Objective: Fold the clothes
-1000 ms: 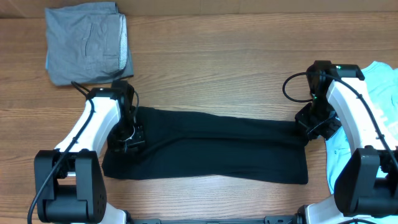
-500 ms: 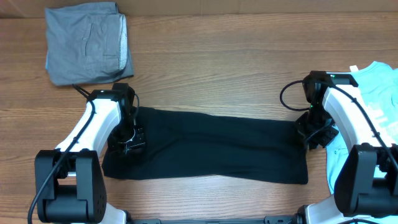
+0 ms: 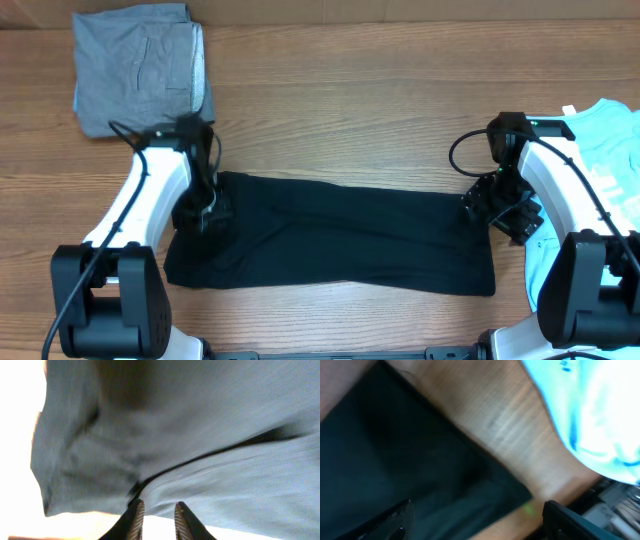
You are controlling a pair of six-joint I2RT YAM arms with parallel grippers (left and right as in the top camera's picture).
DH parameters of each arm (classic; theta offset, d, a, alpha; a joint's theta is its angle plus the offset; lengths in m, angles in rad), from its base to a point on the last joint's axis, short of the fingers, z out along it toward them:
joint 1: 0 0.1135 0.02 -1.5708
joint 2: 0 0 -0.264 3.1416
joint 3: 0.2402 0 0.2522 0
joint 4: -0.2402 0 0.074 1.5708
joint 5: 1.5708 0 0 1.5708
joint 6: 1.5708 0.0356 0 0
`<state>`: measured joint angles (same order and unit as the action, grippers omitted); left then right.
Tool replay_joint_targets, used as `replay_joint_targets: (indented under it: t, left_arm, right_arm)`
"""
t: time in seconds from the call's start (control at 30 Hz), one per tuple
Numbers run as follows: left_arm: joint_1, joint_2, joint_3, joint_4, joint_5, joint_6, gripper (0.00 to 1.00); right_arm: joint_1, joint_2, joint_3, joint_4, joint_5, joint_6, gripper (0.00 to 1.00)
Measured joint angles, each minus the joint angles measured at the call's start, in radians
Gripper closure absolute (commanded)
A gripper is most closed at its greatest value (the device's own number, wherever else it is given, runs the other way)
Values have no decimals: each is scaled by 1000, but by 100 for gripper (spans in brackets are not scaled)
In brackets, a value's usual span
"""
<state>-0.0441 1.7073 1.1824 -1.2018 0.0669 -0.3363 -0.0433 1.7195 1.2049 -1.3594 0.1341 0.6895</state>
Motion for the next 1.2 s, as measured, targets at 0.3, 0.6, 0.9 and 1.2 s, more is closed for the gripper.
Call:
replay_joint_targets:
  t: [0.3, 0.6, 0.9, 1.2]
  left_arm:
    - [-35, 0, 79, 96, 89, 49, 96]
    - [-37, 116, -29, 211, 106, 51, 96]
    - [-26, 223, -11, 200, 117, 43, 96]
    - [90, 240, -5, 174, 163, 18, 96]
  right_arm:
    - [0, 0, -4, 129, -111, -101, 92]
    - [0, -1, -78, 260, -153, -114, 94]
    - [0, 0, -175, 396, -177, -114, 96]
    - [0, 2, -217, 472, -182, -80, 96]
